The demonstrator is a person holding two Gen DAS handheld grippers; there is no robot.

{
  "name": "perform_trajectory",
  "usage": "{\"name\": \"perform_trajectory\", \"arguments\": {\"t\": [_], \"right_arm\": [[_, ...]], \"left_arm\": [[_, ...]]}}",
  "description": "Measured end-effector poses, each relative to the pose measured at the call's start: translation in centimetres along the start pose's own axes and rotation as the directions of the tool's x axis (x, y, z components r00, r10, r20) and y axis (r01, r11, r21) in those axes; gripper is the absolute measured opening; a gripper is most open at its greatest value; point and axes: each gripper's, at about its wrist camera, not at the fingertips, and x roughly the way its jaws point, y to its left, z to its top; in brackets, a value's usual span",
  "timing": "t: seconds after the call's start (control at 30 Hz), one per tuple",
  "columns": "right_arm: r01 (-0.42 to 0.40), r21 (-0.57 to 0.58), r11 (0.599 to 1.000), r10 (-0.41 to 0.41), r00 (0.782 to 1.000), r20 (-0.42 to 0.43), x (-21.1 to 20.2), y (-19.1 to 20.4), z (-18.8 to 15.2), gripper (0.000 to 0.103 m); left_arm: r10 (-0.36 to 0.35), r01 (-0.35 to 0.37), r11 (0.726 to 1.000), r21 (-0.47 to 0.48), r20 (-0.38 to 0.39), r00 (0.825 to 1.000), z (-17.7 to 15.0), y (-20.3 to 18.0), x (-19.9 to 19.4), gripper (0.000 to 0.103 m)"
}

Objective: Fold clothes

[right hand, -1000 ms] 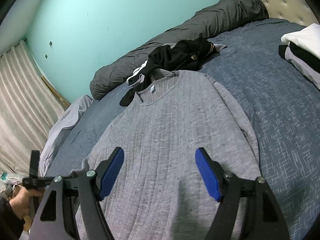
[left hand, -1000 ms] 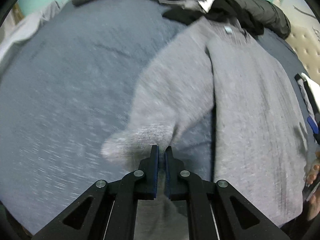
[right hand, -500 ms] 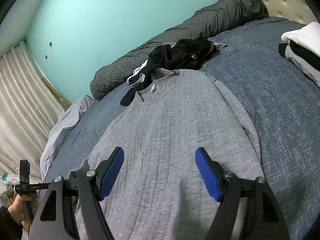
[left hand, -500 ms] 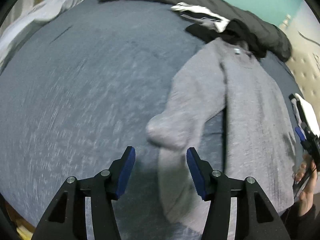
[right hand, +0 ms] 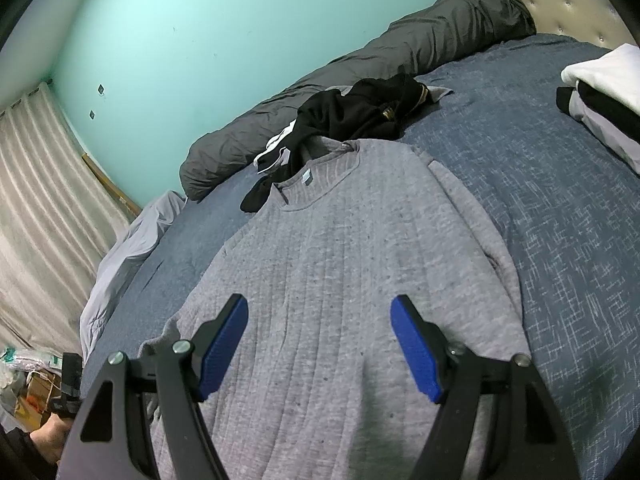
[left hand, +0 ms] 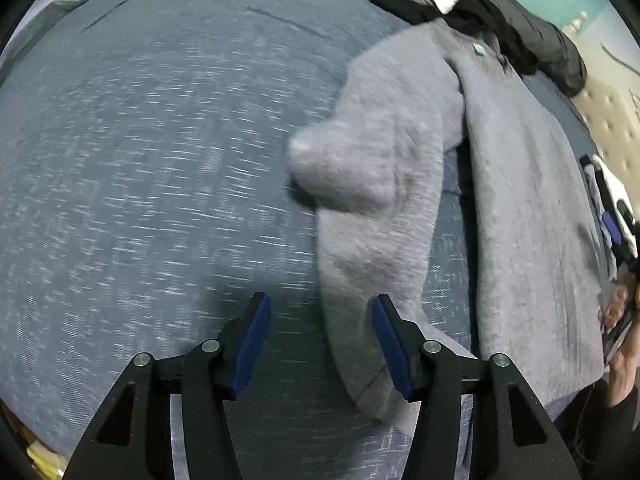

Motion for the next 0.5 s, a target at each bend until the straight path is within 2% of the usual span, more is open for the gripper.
{"name": "perform_trajectory", "arguments": {"t": [0.1,0.27,0.5], "right_arm": [[0.0,0.002,1.0,0.0,1.0,0.0,0.0,0.0,0.0,0.075],[0.0,0.006,1.0,0.0,1.0,0.0,0.0,0.0,0.0,0.075],[0.0,0.009,1.0,0.0,1.0,0.001,-0.1,0.0,0.0,0.075]], "left_arm": [[-0.015,0.015,1.0,0.018,-0.005,1.0,0.1,-1.3,0.9,0.056],[-0.002,0.004,0.997,0.079,-0.017,1.0,0.0,-3.6,2.2,0.056],[0.003,0.0,0.998,0.064,-0.04,0.999,0.2,-3.7,3.0,0.057]]}}
